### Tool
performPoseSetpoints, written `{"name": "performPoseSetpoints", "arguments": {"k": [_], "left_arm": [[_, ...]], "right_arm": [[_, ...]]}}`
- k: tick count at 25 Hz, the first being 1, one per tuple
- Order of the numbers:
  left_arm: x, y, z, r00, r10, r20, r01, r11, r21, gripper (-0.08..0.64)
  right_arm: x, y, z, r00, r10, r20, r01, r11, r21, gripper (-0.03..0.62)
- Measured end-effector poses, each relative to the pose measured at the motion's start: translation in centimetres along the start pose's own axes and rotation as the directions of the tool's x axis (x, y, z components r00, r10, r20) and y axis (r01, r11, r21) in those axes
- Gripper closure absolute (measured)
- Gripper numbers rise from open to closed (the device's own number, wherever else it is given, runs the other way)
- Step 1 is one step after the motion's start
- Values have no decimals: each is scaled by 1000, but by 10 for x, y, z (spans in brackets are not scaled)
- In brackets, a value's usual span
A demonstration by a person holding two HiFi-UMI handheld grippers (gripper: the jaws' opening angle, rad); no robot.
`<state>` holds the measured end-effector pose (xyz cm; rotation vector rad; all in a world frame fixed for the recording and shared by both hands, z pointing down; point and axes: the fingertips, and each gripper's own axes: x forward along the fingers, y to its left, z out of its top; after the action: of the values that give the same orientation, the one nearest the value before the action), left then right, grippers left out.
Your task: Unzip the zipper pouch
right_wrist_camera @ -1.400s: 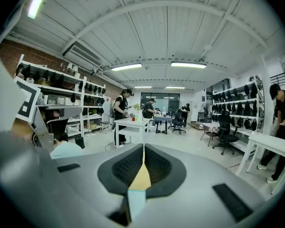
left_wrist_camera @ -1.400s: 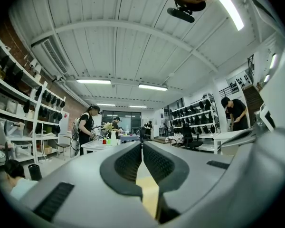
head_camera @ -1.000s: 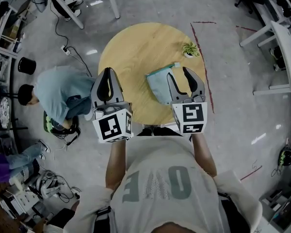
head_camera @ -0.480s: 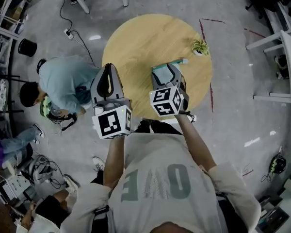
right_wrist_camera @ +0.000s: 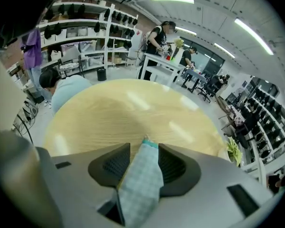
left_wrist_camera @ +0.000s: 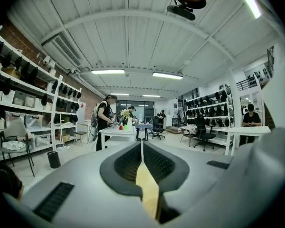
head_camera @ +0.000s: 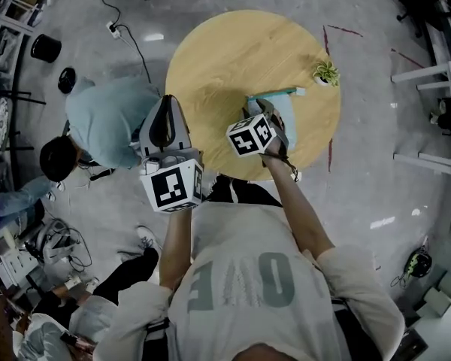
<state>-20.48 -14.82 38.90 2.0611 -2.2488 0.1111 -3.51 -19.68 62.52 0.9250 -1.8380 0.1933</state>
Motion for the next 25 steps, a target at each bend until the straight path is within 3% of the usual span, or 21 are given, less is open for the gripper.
{"name": "performPoseSetpoints", "arguments": {"k": [7, 13, 20, 25], "left_arm": [[-3, 4, -4, 1000, 12, -12, -12, 1000, -9, 525], [-6, 6, -5, 1000, 12, -6, -12, 1000, -9, 525], [-10, -2, 3, 1000, -20, 23, 20, 1000, 2, 526], [-12, -14, 13, 997, -66, 50, 65, 998, 6, 525]], "right_arm": [[14, -2, -13, 996, 8, -91, -5, 1000, 29, 468], [6, -7, -11, 997, 10, -71, -5, 997, 76, 549], [-33, -22, 8, 998, 19, 54, -25, 992, 125, 557], [-77, -29, 32, 970, 106, 217, -147, 973, 180, 557]]}}
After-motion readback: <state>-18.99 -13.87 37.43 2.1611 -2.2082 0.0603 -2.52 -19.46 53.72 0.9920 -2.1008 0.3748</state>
